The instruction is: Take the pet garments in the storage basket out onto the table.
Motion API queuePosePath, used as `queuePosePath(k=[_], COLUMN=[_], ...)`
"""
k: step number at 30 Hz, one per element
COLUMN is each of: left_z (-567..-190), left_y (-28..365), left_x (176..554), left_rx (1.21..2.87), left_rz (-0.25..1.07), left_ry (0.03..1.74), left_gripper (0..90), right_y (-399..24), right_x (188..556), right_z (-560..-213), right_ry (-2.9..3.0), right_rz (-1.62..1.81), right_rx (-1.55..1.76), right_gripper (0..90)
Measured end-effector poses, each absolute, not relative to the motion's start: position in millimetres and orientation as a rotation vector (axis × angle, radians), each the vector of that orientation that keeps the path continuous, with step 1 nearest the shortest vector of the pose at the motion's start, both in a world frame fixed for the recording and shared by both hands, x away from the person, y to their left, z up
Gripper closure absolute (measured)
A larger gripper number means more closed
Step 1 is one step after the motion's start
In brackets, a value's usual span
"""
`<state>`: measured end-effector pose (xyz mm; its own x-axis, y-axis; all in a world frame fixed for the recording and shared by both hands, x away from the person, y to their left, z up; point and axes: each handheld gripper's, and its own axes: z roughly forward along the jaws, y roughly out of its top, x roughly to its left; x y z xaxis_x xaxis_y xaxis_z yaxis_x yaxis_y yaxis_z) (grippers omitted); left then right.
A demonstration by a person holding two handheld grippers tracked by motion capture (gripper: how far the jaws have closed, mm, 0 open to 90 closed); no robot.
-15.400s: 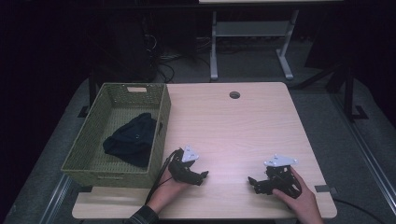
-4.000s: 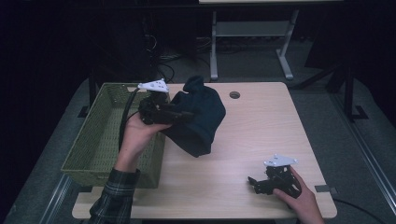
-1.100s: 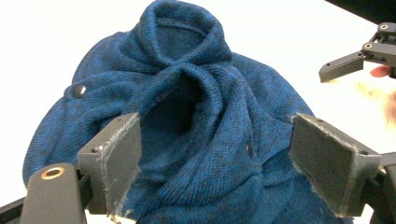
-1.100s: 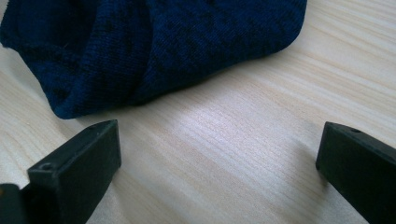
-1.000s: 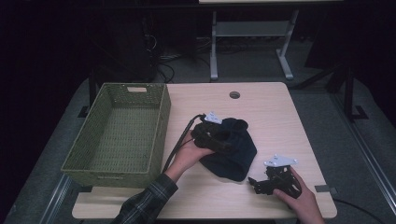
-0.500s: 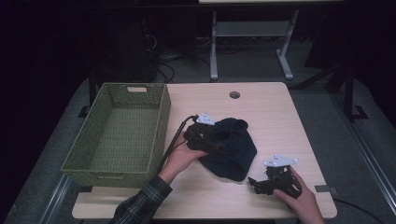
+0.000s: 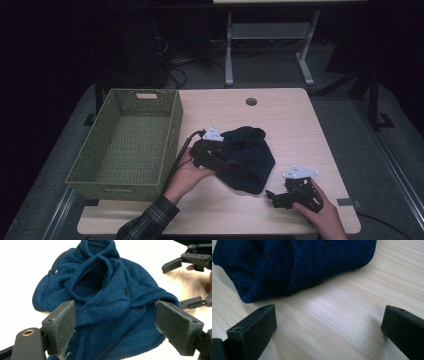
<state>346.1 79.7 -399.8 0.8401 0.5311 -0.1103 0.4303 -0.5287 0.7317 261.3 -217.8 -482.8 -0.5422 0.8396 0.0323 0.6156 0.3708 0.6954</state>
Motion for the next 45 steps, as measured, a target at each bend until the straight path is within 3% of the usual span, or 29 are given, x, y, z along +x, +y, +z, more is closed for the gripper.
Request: queuePosePath(k=[24,45], left_z=[-423.1,-456.3], left_y=[110.4,116.1], left_x=[308.0,281.7], left_rx=[2.184,2.292], left_rz=[0.195,0.271], left_ry=[0.763,0.776], left_gripper=[16.0,13.2], right_y=[-217.9,-217.9], right_x=[261.3,261.2], right_z=[-482.7,-482.7], right_ry=[2.309,2.310], right_rz=[0.958,0.957], right_rx=[1.276,1.276], right_gripper=[0.0,0.0])
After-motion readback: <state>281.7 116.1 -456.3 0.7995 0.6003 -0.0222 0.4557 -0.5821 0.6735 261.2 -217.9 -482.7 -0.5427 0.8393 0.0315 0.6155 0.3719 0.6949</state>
